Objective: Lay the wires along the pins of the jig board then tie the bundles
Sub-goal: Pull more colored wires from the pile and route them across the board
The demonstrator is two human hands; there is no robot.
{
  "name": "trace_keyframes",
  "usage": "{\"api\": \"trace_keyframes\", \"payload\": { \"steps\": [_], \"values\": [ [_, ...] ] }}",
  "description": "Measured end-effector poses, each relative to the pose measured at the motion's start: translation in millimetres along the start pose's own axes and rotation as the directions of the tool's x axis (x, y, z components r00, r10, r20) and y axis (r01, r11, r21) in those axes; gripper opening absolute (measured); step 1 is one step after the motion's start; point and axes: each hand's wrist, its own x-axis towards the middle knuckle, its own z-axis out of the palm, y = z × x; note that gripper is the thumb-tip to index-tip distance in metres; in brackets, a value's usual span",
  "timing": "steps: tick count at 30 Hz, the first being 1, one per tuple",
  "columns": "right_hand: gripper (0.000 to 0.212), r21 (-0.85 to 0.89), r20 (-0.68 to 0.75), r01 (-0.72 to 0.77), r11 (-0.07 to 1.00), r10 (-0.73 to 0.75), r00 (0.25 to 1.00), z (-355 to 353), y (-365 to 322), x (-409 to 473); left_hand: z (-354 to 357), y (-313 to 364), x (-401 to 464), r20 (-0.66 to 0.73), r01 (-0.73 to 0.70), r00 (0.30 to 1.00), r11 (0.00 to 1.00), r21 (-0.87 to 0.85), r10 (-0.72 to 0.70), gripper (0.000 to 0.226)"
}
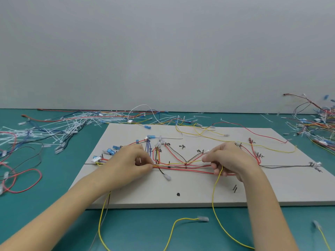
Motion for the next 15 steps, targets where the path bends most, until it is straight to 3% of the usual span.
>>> {"api": "trace_keyframes", "payload": {
  "steps": [8, 15],
  "values": [
    [0.011, -0.129, -0.107, 0.016, 0.991, -0.030, 0.994, 9, 4, 8, 13, 12, -5, 0.060, -0.103, 0.993, 0.993, 0.061, 0.100, 0.016],
    [0.019, -0.266, -0.214, 0.028, 0.964, -0.087, 0.973, 16, 4, 13, 22, 23, -10, 0.113, -0.133, 0.988, 0.952, 0.275, 0.106, 0.038]
  ]
}}
